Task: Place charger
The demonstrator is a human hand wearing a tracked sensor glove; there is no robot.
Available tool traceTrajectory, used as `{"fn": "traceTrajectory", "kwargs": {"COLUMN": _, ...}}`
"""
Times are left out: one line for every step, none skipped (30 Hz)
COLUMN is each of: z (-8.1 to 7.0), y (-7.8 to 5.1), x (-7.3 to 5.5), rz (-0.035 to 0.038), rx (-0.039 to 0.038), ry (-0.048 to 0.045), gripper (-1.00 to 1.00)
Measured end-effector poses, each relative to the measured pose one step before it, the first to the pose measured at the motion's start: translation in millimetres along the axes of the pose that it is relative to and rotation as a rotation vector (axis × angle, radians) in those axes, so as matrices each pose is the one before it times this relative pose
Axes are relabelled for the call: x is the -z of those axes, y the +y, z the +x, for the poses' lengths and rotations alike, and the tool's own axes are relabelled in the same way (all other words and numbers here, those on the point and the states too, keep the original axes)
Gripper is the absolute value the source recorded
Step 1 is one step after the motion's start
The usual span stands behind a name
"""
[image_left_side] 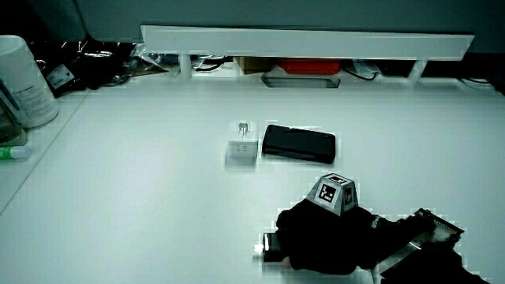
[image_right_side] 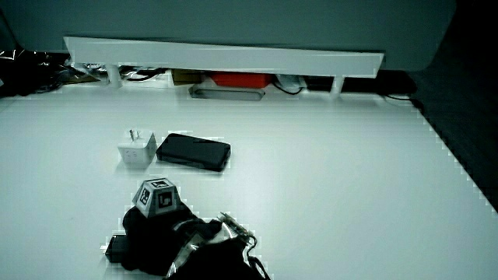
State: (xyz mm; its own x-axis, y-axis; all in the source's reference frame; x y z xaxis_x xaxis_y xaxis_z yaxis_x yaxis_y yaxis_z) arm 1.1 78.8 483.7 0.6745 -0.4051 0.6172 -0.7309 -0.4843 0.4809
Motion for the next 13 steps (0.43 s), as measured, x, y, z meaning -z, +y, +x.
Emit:
{"fn": "traceTrajectory", "kwargs": {"z": -0.85, "y": -0.74, "x": -1.48, "rz": 0.00860, "rx": 0.01080, "ry": -0.00576, "gripper": -0.20}}
{"fn": "traceTrajectory", "kwargs": {"z": -0.01, "y": 0.12, "x": -0.15, "rz": -0.00745, "rx": -0.00099, "ry": 0.00300, "gripper": -0.27}}
{"fn": "traceTrajectory", "kwargs": {"z": -0.14, "y": -0.26, "x": -0.74, "rz": -0.00868, "rx": -0.00623, "ry": 0.00128, "gripper": -0.33}}
{"fn": "traceTrajectory", "kwargs": {"z": -0.15, "y": -0.27, "x": -0.74, "rz": -0.00868, "rx": -0.00623, "ry": 0.00128, "gripper": -0.40}}
{"fn": "traceTrajectory", "kwargs": {"z": 2.00, "y": 0.52, "x": 1.18, "rz": 0.00065, "rx": 0.01494, "ry": -0.00196, "gripper": -0.47}}
{"fn": "traceTrajectory", "kwargs": {"z": 0.76, "y": 0.37, "x": 0.46, "rz": -0.02833, "rx": -0.01074, "ry": 0.00887, "gripper": -0.53}}
{"fn": "traceTrajectory", "kwargs": {"z": 1.44, "y": -0.36, "x": -0.56, "rz": -0.00857, "rx": 0.00250, "ry": 0.01746, "gripper": -0.60}}
{"fn": "traceTrajectory", "kwargs": {"z": 2.13, "y": -0.14, "x": -0.17, "rz": -0.01227, "rx": 0.01048, "ry": 0.01045, "gripper": -0.67}}
{"fn": "traceTrajectory", "kwargs": {"z": -0.59, "y": -1.91, "x": -3.34, "rz": -0.00383, "rx": 0.00093, "ry": -0.00923, "gripper": -0.73}}
{"fn": "traceTrajectory", "kwargs": {"z": 4.13, "y": 0.44, "x": 0.48, "rz": -0.02496, "rx": 0.00404, "ry": 0.02630, "gripper": -0.80}}
{"fn": "traceTrajectory", "kwargs": {"z": 2.13, "y": -1.69, "x": -2.91, "rz": -0.01296, "rx": -0.00649, "ry": 0.01315, "gripper": -0.87}}
{"fn": "traceTrajectory", "kwargs": {"z": 3.51, "y": -1.26, "x": -2.41, "rz": -0.00817, "rx": -0.00264, "ry": 0.01935, "gripper": -0.93}}
{"fn": "traceTrajectory", "kwargs": {"z": 1.58, "y": -2.63, "x": -4.71, "rz": 0.00022, "rx": -0.01015, "ry": 0.01310, "gripper": -1.00}}
